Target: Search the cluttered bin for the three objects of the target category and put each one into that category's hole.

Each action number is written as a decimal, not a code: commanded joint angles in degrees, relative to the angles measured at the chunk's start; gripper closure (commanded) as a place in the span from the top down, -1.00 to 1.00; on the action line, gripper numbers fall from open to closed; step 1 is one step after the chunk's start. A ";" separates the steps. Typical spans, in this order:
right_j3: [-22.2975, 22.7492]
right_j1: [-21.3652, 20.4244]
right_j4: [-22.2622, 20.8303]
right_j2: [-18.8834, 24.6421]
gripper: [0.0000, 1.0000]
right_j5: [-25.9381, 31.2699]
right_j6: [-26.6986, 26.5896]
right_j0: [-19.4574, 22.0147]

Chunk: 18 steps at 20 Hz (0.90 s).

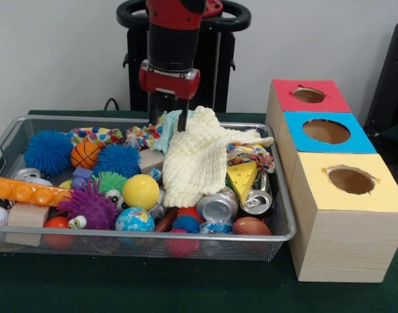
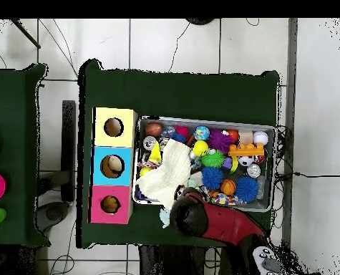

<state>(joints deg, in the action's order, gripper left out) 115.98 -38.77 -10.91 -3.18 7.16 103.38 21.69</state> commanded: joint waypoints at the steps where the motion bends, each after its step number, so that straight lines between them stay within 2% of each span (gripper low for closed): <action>1: 0.10 5.66 -3.31 -3.95 1.00 -4.61 7.22 1.11; 6: 1.36 11.77 -6.06 -4.60 1.00 -13.28 7.96 4.01; 18: 2.27 19.27 -7.76 -5.09 1.00 -22.66 8.83 6.43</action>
<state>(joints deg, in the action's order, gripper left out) 117.73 -27.76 -16.43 -8.61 -13.52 103.38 25.80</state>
